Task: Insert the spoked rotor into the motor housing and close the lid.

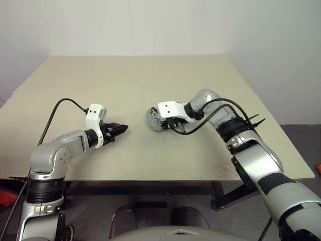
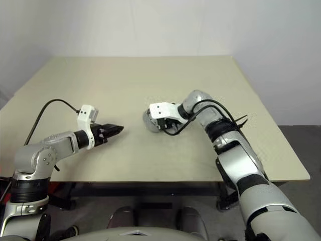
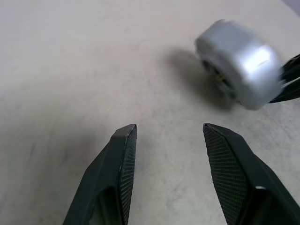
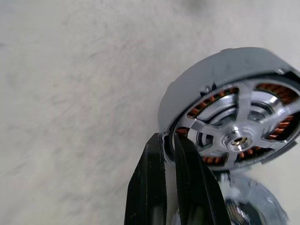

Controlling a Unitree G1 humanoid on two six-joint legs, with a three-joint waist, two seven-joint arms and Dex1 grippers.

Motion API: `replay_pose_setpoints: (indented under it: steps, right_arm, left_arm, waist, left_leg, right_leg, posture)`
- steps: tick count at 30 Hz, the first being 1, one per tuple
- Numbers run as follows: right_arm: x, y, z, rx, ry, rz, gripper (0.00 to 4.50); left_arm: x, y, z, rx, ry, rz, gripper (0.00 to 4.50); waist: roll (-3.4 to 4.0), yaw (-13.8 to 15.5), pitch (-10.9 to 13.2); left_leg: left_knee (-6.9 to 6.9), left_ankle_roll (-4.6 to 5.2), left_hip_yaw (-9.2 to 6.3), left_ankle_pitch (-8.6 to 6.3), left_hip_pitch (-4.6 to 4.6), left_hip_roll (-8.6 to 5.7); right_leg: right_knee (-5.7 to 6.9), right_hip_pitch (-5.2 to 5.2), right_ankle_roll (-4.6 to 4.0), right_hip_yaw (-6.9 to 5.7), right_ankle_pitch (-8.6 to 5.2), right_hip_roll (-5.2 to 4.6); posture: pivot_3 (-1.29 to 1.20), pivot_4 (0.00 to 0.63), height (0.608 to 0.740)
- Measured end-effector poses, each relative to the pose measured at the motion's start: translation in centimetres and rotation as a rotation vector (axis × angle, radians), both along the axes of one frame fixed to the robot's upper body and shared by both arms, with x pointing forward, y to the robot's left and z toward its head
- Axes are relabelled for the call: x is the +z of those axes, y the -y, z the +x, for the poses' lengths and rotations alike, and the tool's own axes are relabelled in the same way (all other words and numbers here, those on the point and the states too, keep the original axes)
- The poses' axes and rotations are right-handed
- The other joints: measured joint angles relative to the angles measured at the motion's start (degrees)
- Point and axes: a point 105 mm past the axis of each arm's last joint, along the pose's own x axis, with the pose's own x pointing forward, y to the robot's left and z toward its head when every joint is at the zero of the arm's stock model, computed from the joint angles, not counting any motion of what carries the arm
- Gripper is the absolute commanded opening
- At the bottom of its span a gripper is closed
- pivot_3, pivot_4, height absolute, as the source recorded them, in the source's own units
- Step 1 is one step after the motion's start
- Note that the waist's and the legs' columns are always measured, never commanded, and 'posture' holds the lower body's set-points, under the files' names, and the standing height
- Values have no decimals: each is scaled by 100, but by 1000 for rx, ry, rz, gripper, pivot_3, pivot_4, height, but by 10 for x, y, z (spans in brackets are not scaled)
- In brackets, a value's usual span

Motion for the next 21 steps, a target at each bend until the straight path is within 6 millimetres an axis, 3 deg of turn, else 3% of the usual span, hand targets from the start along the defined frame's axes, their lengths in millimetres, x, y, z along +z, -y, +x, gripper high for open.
replay_pose_setpoints:
  steps: [6, 12, 18, 21]
  right_arm:
    - [-1, -4, -27, -35, -128, 28, 3]
    - [5, -24, -50, -60, -249, 82, 3]
    - [-2, -59, -54, -134, -298, 141, 3]
    - [-3, -65, -49, -177, -305, 153, 3]
  left_arm:
    - [0, 1, 0, 0, 4, 0, 2401]
    - [1, 1, 0, 1, 7, 2, 2401]
    - [3, 1, -3, 0, 18, 11, 2401]
    - [0, -1, -4, 11, 7, 16, 2401]
  waist:
    - [-1, 47, 1]
    - [0, 80, 1]
    - [1, 82, 1]
    - [0, 85, 2]
  left_leg:
    - [-3, -1, 1, 0, 4, 2]
    - [-4, -5, 1, 3, 12, 3]
    - [-7, -12, 0, 7, 16, 3]
    - [-7, -12, -1, 7, 16, 2]
  right_leg:
    - [-1, -1, 2, -1, -1, 1]
    - [1, 2, 30, 0, -17, 2]
    - [3, 3, 31, 0, -17, 1]
    - [2, 4, 31, 0, -17, 1]
  posture:
    - [0, 0, 740]
    - [0, 0, 740]
    - [0, 0, 740]
    - [0, 0, 740]
